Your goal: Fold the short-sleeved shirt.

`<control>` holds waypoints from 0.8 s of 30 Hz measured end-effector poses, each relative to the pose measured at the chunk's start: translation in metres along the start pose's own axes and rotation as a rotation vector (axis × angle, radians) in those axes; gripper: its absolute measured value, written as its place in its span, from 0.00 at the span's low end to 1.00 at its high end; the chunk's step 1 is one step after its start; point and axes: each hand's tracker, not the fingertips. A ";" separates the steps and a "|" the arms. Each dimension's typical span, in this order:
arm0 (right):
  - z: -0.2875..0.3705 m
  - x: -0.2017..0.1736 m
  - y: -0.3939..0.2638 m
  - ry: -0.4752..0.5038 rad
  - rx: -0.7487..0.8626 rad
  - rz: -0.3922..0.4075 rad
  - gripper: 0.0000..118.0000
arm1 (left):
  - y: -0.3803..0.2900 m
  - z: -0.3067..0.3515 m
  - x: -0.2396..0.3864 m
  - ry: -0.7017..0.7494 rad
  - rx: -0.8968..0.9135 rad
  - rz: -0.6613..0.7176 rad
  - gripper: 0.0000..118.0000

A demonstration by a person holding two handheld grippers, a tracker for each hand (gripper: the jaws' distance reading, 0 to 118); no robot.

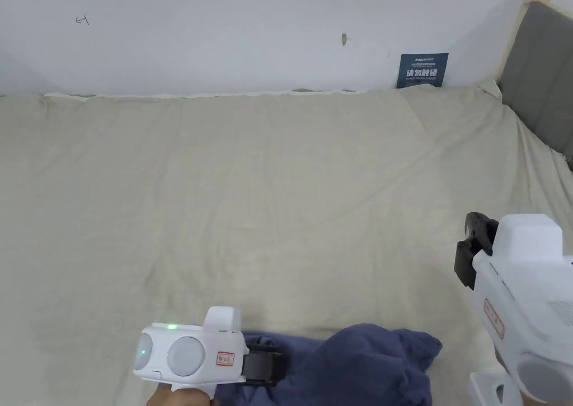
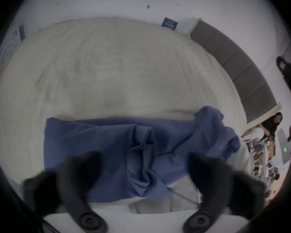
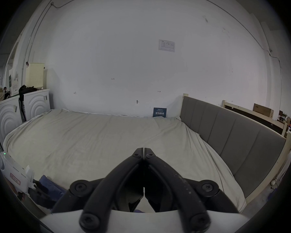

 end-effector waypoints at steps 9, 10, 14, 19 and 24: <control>-0.002 -0.001 0.003 0.002 0.005 -0.011 0.01 | 0.000 0.072 -0.016 0.066 0.292 0.042 0.84; -0.003 -0.002 0.004 0.005 0.007 -0.011 0.01 | -0.002 0.080 -0.020 0.117 0.341 0.039 0.74; -0.004 -0.007 0.003 0.017 0.005 -0.012 0.01 | -0.017 0.094 -0.031 0.288 0.468 0.001 0.42; -0.004 -0.012 0.002 0.030 0.001 -0.019 0.01 | -0.030 0.077 -0.043 0.232 0.377 0.019 0.00; -0.005 -0.015 0.004 0.041 0.000 -0.023 0.01 | -0.040 0.034 -0.022 0.238 0.252 -0.055 0.00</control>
